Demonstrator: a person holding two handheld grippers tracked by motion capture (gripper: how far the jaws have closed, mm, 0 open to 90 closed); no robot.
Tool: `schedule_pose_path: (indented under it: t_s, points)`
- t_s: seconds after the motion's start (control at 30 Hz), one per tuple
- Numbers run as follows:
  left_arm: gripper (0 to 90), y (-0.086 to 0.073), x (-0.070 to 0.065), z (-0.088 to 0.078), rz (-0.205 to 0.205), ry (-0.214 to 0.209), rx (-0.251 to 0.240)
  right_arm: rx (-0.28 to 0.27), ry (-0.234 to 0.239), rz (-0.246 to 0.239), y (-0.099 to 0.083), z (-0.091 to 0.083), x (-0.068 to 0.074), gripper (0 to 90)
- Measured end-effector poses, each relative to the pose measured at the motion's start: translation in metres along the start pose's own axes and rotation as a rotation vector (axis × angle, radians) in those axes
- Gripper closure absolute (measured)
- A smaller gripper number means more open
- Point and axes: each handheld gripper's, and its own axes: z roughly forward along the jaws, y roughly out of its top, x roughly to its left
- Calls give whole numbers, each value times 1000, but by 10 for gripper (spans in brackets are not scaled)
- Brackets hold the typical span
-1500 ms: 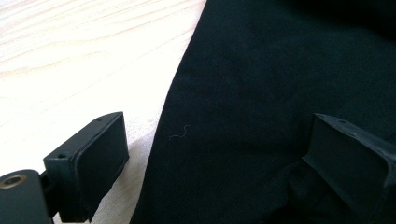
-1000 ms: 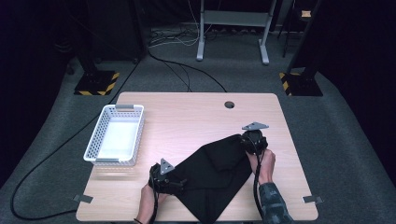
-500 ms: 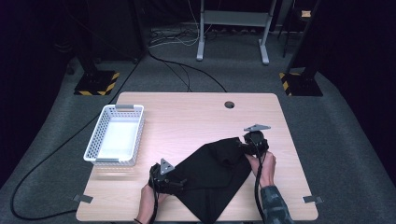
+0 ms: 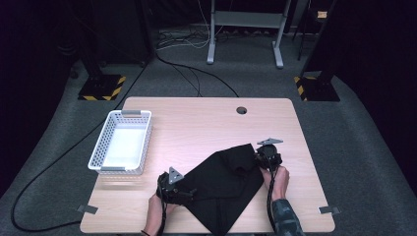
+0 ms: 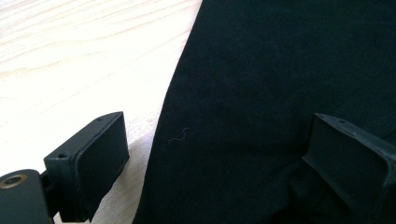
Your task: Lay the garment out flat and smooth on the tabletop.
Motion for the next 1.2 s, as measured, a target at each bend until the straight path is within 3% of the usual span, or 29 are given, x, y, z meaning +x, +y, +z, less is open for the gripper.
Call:
schedule_pose_path:
  t_s: [0.4, 0.47, 0.5, 0.63, 0.67, 0.7, 0.73, 0.77, 0.87, 0.97, 1.03, 1.2]
  points:
    - [58, 0, 0, 0, 4, 0, 2, -52, -86, -18, 28, -1, -18, 864]
    - [58, 0, 0, 0, 3, 0, 1, -47, -85, -8, 31, 4, -21, 837]
    - [58, 0, 0, 0, 4, 0, 1, -45, -110, -4, 31, 7, -22, 763]
    - [59, 0, 0, 0, 5, 0, 1, -96, -93, 25, 26, -5, -19, 609]
    - [58, 0, 0, 0, 5, 0, 1, -96, -93, 25, 26, -5, -19, 609]
    - [58, 0, 0, 0, 5, 0, 1, -119, -73, 28, 22, -15, -13, 550]
    - [58, 0, 0, 0, 5, 0, 1, -119, -73, 28, 22, -15, -13, 550]
    - [58, 0, 0, 0, 4, 0, 1, -114, -27, 18, 17, -23, -4, 500]
    - [58, 0, 0, 0, 5, 1, 1, -73, 9, -12, 6, -26, 7, 462]
    - [58, 0, 0, 0, 5, 1, 1, -10, 5, -22, -4, -17, 10, 474]
    - [58, 0, 0, 0, 5, 1, 1, 29, 3, 1, -8, -7, 6, 495]
    - [59, 0, 0, 0, 6, -1, 2, 31, 3, 34, -7, 10, -2, 672]
